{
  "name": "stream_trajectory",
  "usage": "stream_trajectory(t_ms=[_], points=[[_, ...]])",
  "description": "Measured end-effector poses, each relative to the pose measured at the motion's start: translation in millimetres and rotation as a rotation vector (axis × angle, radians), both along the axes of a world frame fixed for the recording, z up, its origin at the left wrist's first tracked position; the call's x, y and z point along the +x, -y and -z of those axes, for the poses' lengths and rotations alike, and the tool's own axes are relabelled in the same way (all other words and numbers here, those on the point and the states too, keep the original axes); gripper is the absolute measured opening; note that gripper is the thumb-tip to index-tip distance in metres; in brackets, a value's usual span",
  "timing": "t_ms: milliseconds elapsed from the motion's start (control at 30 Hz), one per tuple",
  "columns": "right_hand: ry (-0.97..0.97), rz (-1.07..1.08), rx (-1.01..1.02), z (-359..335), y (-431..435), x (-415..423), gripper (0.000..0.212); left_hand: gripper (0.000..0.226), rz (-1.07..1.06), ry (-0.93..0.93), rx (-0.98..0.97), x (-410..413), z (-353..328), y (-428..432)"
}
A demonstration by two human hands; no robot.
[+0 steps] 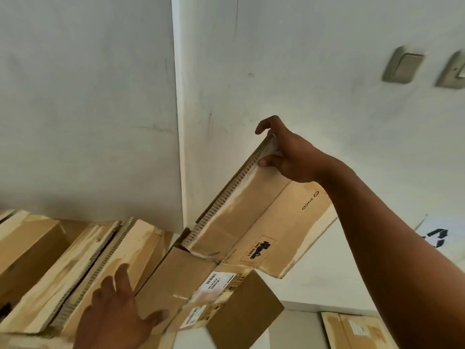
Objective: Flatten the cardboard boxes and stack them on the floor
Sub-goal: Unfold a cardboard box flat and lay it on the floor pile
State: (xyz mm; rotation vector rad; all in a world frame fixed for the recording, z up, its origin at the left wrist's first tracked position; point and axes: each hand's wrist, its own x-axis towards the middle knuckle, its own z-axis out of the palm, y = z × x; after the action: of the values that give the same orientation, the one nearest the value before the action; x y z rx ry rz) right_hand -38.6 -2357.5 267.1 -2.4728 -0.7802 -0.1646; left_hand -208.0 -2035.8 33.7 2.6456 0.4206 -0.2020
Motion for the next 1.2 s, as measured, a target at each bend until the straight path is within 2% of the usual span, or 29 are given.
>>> stream_trajectory(t_ms=[33, 100, 167, 267, 300, 333, 433, 500, 600, 700, 833, 900, 967, 1033, 1067, 1200], points=[[-0.001, -0.014, -0.013, -4.5, -5.2, -5.1, 0.054, 0.143, 0.051, 0.117, -0.012, 9.6, -18.5, 12.5], [0.014, -0.041, -0.029, -13.7, -15.9, -16.5, 0.056, 0.130, 0.151, 0.338, -0.243, 27.9, -47.9, 37.6], [0.053, -0.057, -0.055, -21.7, -27.3, -27.9, 0.057, 0.107, 0.240, 0.481, -0.395, 51.1, -65.8, 58.5], [0.129, -0.050, -0.059, -28.5, -38.6, -39.5, 0.058, 0.039, 0.235, 0.657, -0.494, 73.4, -73.8, 74.4], [0.156, -0.030, -0.018, -28.5, -37.4, -40.2, 0.058, 0.021, 0.214, 0.688, -0.546, 77.5, -72.7, 77.2], [0.188, -0.001, 0.045, -27.4, -32.8, -39.9, 0.059, 0.011, 0.200, 0.711, -0.594, 79.7, -69.4, 77.8], [0.282, 0.137, 0.216, -11.6, 4.2, -33.8, 0.068, 0.017, 0.160, 0.742, -0.663, 81.9, -57.4, 77.3], [0.278, 0.298, 0.274, 9.3, 38.5, -31.5, 0.074, 0.018, 0.138, 0.742, -0.696, 82.3, -53.8, 76.2], [0.264, 0.554, 0.235, 48.0, 88.0, -33.8, 0.085, 0.020, 0.130, 0.740, -0.729, 86.4, -50.5, 76.0], [0.329, 0.692, 0.170, 78.7, 128.3, -39.1, 0.093, 0.024, 0.164, 0.733, -0.758, 87.9, -54.1, 78.7], [0.230, 0.795, 0.301, 113.6, 164.9, -43.8, 0.106, 0.028, 0.204, 0.700, -0.811, 89.2, -59.4, 77.9], [0.120, 0.781, 0.556, 127.8, 172.9, -46.0, 0.107, 0.025, 0.213, 0.681, -0.848, 91.3, -57.8, 79.5], [-0.048, 0.582, 0.868, 143.7, 178.2, -47.4, 0.088, 0.023, 0.189, 0.670, -0.921, 94.9, -54.4, 81.5], [-0.280, 0.384, 1.024, 164.3, 180.2, -50.8, 0.069, 0.026, 0.147, 0.655, -1.000, 99.2, -49.8, 82.9], [-0.405, 0.340, 1.049, 174.7, 179.4, -53.6, 0.071, 0.028, 0.123, 0.639, -1.044, 101.0, -46.9, 83.2], [-0.782, 0.240, 1.055, 207.4, 173.0, -58.9, 0.101, 0.036, 0.053, 0.525, -1.199, 102.8, -34.4, 83.0]])
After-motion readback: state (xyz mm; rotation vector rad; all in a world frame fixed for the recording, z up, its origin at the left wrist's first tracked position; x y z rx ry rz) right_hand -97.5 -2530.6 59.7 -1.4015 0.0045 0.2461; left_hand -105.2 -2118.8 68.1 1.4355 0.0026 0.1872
